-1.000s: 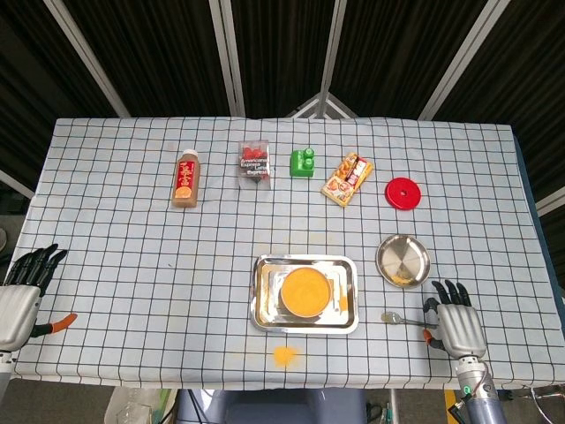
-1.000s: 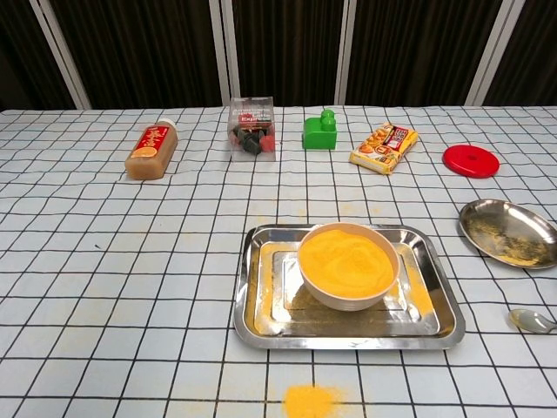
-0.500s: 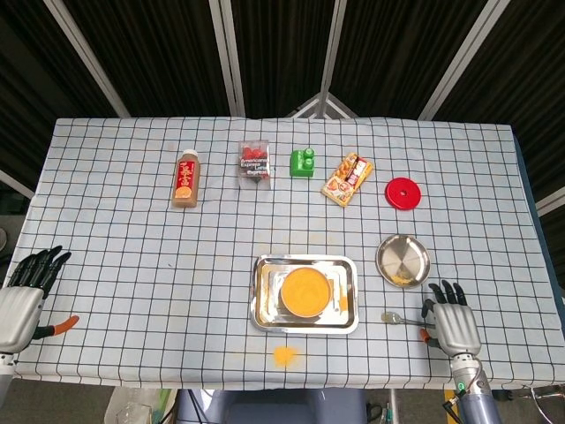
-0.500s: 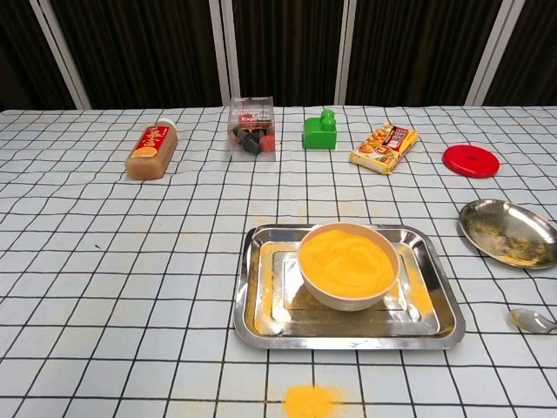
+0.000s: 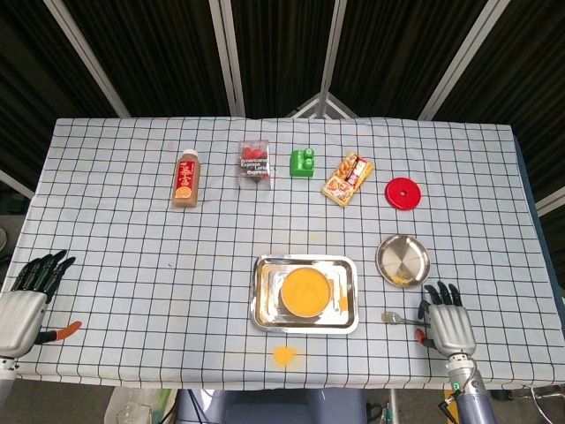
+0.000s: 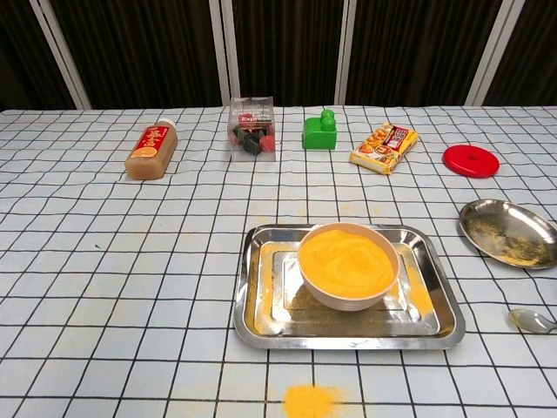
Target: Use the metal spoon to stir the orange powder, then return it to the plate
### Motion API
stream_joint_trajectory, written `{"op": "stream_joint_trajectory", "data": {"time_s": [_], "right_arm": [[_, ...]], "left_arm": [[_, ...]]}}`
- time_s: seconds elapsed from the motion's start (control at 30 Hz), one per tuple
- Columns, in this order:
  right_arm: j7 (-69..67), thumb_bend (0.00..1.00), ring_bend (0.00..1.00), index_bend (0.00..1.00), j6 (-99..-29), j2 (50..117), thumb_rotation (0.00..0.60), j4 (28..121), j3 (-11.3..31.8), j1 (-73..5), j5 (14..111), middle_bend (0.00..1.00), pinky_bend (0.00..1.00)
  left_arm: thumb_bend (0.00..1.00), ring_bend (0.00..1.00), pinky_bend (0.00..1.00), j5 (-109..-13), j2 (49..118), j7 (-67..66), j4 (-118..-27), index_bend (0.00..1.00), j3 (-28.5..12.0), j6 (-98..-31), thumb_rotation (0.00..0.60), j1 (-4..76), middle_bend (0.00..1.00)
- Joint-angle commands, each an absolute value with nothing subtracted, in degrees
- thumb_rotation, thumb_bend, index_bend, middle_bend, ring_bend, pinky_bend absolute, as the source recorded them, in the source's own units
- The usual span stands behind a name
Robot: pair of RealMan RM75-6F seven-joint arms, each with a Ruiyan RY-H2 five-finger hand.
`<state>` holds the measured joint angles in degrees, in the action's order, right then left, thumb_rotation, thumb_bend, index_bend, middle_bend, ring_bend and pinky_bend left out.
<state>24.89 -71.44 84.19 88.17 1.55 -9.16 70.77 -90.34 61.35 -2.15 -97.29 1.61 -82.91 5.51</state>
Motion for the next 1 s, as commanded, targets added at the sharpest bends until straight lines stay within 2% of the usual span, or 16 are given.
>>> {"op": "stream_joint_trajectory", "data": {"time_s": [0.03,1.0], "right_arm": [[24.9,0.35,0.00,0.54,-71.3,84.4,0.600,88.0,1.6,-9.3,70.6,0.17,0.00],[25.7,0.39,0.00,0.54,-70.6,84.8,0.600,87.6,2.5,-10.1,67.5,0.17,0.00]], "left_arm": [[0.00,0.00,0.00,-90.3,61.4,-2.4,-97.2,0.00,1.6,-82.9,0.600,5.5,0.00],[0.00,0.00,0.00,-89.4,61.4,-2.6,-97.5,0.00,1.6,-82.1,0.600,5.6,0.00]]}}
